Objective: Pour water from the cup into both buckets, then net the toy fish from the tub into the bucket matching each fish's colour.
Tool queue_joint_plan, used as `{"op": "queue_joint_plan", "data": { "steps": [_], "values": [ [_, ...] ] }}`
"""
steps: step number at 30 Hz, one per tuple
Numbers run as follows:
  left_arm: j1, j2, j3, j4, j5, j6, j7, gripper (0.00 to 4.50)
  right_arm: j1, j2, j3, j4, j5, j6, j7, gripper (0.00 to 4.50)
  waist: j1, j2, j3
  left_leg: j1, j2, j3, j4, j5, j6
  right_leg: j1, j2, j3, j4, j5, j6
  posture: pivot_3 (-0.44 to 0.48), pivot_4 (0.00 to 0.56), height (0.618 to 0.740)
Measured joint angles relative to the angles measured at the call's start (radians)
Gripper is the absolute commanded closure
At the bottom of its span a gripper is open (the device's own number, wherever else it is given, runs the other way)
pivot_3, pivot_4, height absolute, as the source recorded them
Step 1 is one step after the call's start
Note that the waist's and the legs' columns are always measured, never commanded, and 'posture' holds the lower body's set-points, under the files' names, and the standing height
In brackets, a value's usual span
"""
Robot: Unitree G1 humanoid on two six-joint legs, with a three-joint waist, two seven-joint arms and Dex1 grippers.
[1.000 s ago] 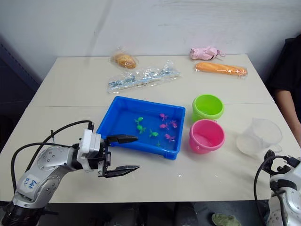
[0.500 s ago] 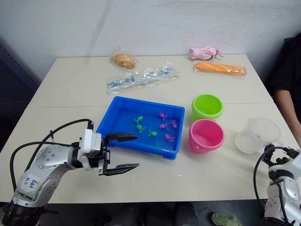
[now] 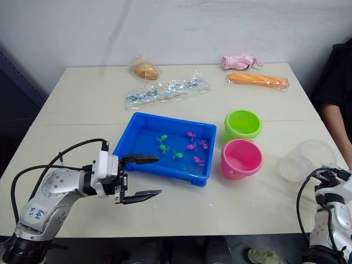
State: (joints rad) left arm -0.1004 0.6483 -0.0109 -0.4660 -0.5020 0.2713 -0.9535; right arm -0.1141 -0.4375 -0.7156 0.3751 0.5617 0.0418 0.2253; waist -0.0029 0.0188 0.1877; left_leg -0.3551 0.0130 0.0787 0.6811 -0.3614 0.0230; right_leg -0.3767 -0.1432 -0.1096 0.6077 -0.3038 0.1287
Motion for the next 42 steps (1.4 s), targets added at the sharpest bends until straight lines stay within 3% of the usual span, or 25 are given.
{"op": "queue_joint_plan", "data": {
  "steps": [6,11,18,25,42],
  "values": [
    [0.007,-0.005,0.0,0.001,-0.007,0.016,0.004,0.0,0.115,-0.038,0.006,-0.239,-0.022,0.025,0.006,4.47,0.003,0.002,0.0,0.0,0.0,0.0,0.0,0.0,0.0,0.0,0.0,0.002,-0.001,0.0,0.0,0.0,0.15,0.74],
    [-0.036,-0.015,-0.002,0.033,-0.022,0.029,-0.018,0.0,0.243,-0.122,0.017,-0.504,-0.138,0.061,-0.006,4.47,0.003,0.002,0.0,0.0,0.0,0.0,0.0,0.0,0.0,0.0,0.0,0.001,-0.001,0.0,0.001,0.0,0.15,0.74],
    [-0.127,-0.064,-0.021,0.099,-0.054,0.077,-0.044,0.0,0.32,-0.168,0.088,-0.709,-0.294,0.107,0.001,4.47,0.003,0.001,0.001,0.0,0.0,0.001,0.0,0.0,0.0,0.0,0.001,-0.001,-0.001,0.001,0.001,0.0,0.15,0.74],
    [-0.202,-0.116,-0.044,0.162,-0.059,0.084,-0.051,0.0,0.319,-0.223,0.17,-0.782,-0.439,0.112,0.026,4.47,0.007,0.0,0.001,-0.001,0.0,0.001,0.0,0.0,0.0,0.0,0.002,-0.001,-0.002,0.001,0.002,0.0,0.15,0.74],
    [-0.195,-0.122,-0.046,0.215,-0.012,0.018,-0.085,0.0,0.241,-0.261,0.241,-0.726,-0.713,-0.067,0.045,4.47,0.006,-0.001,0.002,-0.001,0.0,0.001,0.001,0.0,0.0,0.0,0.002,-0.001,-0.002,0.001,0.002,0.0,0.15,0.74]
  ]
}}
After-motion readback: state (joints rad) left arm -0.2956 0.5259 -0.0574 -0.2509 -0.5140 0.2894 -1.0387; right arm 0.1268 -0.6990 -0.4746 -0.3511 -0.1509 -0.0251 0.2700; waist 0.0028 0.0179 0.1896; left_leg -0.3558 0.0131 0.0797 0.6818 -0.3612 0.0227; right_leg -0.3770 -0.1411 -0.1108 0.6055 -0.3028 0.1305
